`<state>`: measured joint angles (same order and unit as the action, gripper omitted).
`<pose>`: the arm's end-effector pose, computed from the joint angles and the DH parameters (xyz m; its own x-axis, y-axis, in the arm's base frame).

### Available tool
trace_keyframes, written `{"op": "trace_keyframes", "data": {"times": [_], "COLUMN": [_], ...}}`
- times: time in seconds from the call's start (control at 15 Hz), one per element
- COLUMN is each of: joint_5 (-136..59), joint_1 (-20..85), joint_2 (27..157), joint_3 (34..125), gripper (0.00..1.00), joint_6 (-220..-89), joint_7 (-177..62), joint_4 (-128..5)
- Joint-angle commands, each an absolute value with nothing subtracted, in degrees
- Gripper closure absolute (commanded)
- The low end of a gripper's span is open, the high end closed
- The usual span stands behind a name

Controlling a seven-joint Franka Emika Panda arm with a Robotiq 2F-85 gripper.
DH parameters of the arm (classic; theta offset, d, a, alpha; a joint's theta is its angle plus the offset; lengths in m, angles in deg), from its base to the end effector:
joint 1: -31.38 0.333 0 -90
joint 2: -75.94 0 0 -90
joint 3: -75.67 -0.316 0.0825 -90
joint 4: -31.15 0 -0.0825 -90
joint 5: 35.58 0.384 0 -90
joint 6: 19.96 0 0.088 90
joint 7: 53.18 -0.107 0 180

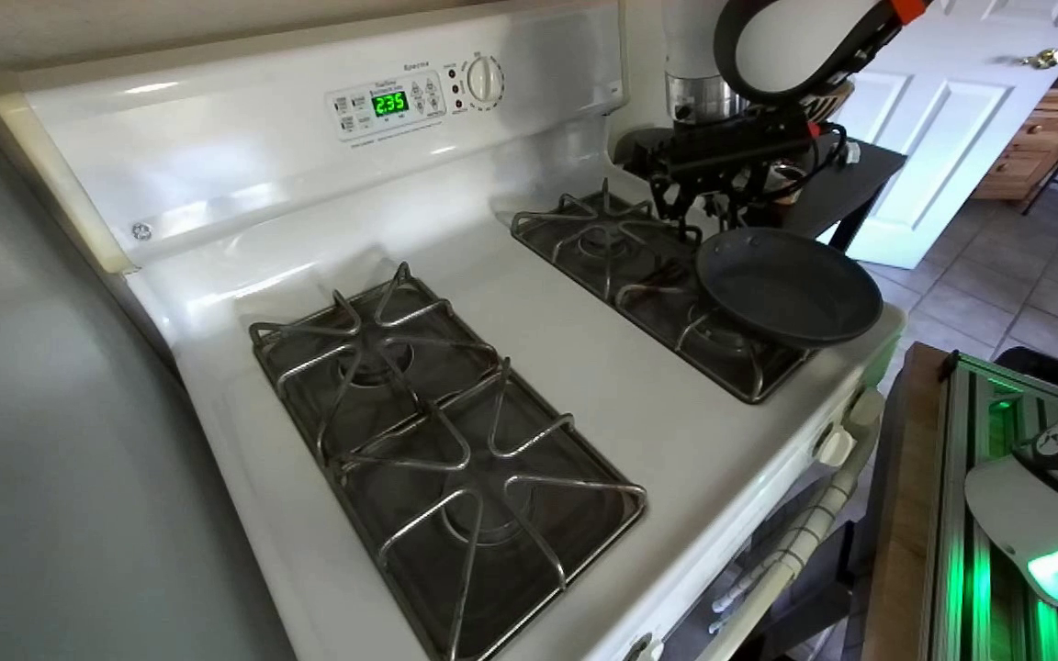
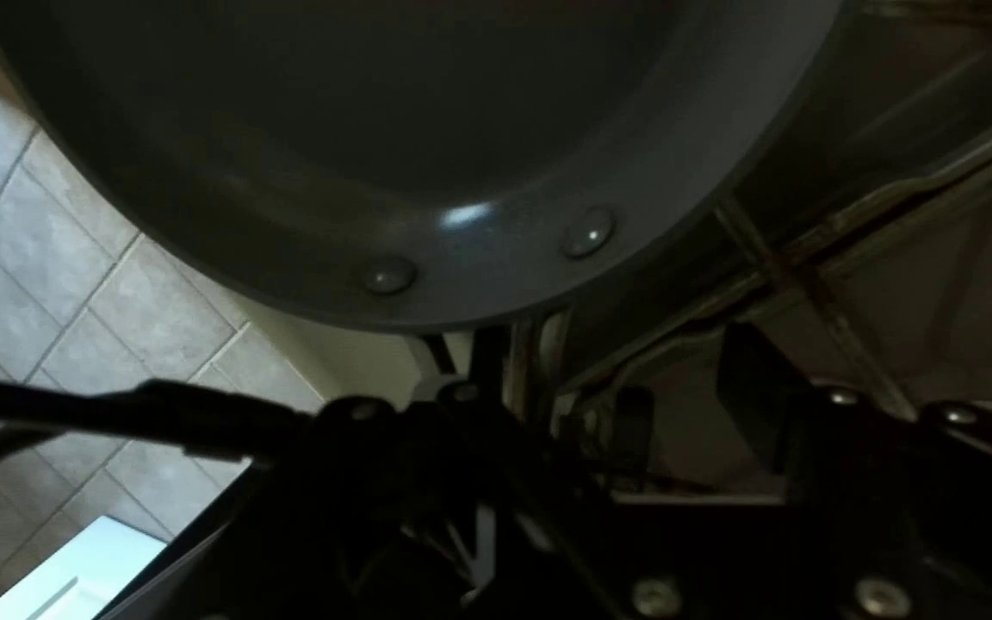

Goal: Move the pan to the top right stove top

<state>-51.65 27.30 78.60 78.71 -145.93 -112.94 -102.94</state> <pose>0.4827 -0.0701 0.3011 0.5627 -0.8242 0.0636 -0.8043 -0.5282 0.2722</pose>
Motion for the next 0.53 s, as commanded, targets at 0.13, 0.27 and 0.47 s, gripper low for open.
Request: {"op": "trace_keyframes", "data": {"times": [0.13, 0.27, 0.47], "joint_5": [-50.6, -50.8, -52.0], "joint_1": [28.5, 28.5, 28.2], "joint_2": [80.1, 79.8, 77.9], "joint_3": [79.0, 79.1, 79.4], "gripper": [0.00, 0.00, 0.00], "joint_6": [-144.1, -144.2, -144.0], "joint_7": [-114.5, -114.6, -112.6], "joint_4": [-100.4, -100.1, -100.7]}}
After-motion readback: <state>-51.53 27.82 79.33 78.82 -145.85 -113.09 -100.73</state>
